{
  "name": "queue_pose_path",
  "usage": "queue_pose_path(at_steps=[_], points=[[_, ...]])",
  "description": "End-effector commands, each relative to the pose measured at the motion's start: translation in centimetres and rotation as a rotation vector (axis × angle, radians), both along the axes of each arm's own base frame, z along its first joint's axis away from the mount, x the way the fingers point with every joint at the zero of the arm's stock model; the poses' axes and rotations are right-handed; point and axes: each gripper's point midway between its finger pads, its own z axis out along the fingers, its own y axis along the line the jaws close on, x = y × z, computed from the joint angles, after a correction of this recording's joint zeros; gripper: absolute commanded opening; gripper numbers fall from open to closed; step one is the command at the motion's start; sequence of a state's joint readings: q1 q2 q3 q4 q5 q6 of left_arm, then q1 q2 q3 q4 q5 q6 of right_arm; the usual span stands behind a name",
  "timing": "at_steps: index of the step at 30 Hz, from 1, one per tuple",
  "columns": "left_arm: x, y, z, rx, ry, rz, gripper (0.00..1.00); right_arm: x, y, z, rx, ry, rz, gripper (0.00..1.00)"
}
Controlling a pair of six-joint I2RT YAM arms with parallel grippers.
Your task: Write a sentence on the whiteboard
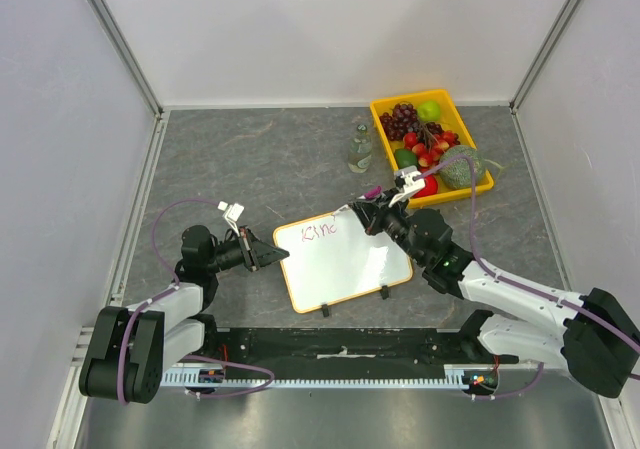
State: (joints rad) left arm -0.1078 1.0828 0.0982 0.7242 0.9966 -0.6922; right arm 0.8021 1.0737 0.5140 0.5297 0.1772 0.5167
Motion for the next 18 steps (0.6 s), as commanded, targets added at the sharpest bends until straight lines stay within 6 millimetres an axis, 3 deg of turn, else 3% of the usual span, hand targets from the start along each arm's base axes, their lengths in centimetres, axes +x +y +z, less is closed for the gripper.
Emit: queue_pose_path(at_steps=[1, 18], points=[[0.5, 0.0, 0.5, 0.010, -0.049, -0.004, 0.02, 0.3, 0.0, 1.4, 0.031, -0.023, -0.007, 0.00], [0.5, 0.0, 0.5, 0.009, -0.050, -0.004, 0.02, -1.0, -0.8, -0.8, -0.006, 0.009, 0.013, 0.00]])
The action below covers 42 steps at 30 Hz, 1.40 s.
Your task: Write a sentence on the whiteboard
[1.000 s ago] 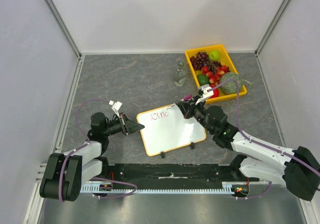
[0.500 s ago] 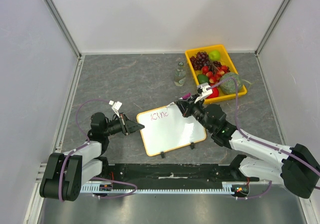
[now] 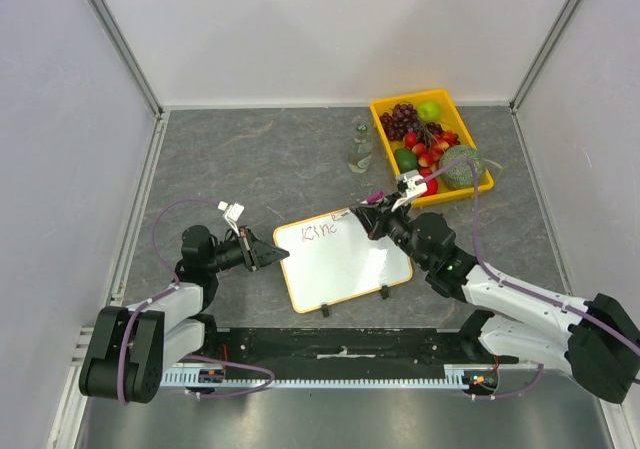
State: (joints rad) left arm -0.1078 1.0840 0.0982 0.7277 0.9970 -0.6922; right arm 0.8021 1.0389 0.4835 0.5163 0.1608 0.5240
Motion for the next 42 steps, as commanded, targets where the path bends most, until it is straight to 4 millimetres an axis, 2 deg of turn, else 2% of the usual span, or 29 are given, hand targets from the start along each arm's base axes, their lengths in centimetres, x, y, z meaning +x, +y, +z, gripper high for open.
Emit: queue_pose_path(at_steps=[1, 24, 30, 36, 42], points=[[0.5, 0.0, 0.4, 0.010, -0.047, -0.003, 0.02, -0.3, -0.5, -0.3, -0.007, -0.002, -0.001, 0.00], [0.5, 0.0, 0.4, 0.009, -0.044, -0.005, 0.02, -1.6, -1.0, -1.8, -0.037, 0.027, 0.033, 0.00], [0.5, 0.0, 0.4, 0.009, -0.042, -0.003, 0.02, -1.4, -1.0, -0.6, -0.020, 0.007, 0.023, 0.00], [0.5, 0.0, 0.3, 0.010, -0.041, -0.005, 0.02, -0.8, -1.0, 2.0, 0.046, -0.029, 0.003, 0.00], [0.6, 0.0, 0.4, 0.009, -0.044, -0.005, 0.02, -0.2, -0.8, 3.8, 0.081, -0.056, -0.003, 0.00]])
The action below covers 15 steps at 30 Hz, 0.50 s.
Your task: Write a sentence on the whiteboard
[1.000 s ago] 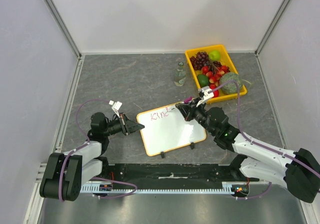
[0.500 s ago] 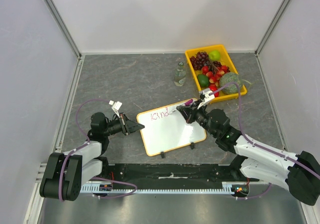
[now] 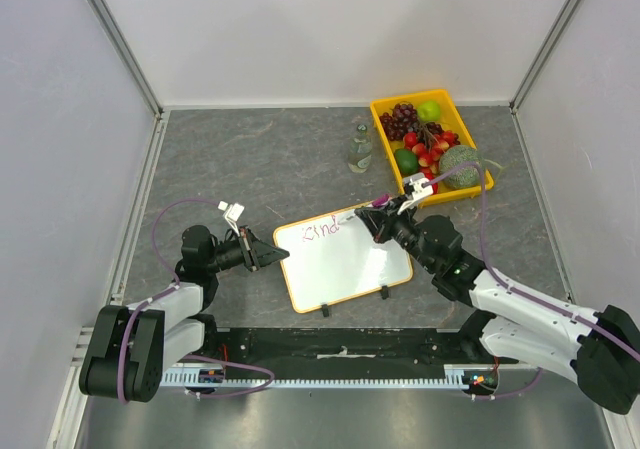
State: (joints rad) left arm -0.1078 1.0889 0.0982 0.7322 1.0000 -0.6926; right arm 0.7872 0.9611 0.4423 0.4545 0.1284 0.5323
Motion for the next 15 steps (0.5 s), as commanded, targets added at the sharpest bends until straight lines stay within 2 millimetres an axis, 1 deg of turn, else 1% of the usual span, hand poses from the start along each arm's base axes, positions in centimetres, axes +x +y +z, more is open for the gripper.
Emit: queue_pose_path(at_steps=[1, 4, 8, 15], points=[[0.5, 0.0, 0.5, 0.009, -0.046, -0.005, 0.02, 1.1, 0.3, 4.8, 0.094, -0.081, -0.022, 0.00], [0.6, 0.0, 0.4, 0.009, -0.045, -0.003, 0.02, 1.3, 0.2, 4.8, 0.084, -0.085, -0.031, 0.00], [0.5, 0.0, 0.4, 0.009, -0.045, -0.005, 0.02, 1.6, 0.2, 4.0, 0.060, -0.075, -0.033, 0.00], [0.5, 0.0, 0.4, 0.009, -0.042, -0.005, 0.02, 1.5, 0.1, 1.8, 0.034, -0.039, -0.028, 0.00]])
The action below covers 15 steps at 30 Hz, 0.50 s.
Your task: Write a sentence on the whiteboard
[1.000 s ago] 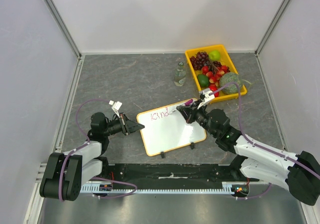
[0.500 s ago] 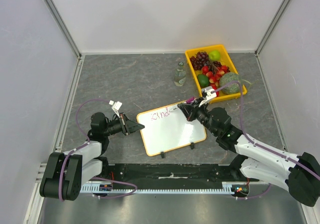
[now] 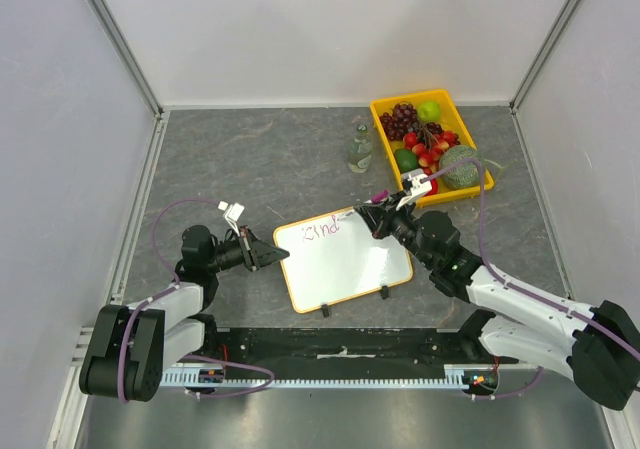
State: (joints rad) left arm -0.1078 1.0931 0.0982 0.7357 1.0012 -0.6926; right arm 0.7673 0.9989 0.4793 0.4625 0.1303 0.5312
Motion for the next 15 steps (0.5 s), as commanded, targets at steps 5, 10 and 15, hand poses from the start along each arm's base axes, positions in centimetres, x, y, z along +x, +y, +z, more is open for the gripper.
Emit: queue_pose_path(at_steps=[5, 10, 15], points=[[0.6, 0.0, 0.4, 0.009, -0.042, -0.002, 0.02, 0.0, -0.2, -0.2, 0.010, -0.013, -0.003, 0.00], [0.6, 0.0, 0.4, 0.009, -0.042, -0.002, 0.02, -0.5, -0.5, -0.9, -0.002, 0.000, 0.007, 0.00], [0.5, -0.1, 0.4, 0.009, -0.042, -0.005, 0.02, -1.1, -0.5, -1.3, -0.004, 0.007, 0.032, 0.00]])
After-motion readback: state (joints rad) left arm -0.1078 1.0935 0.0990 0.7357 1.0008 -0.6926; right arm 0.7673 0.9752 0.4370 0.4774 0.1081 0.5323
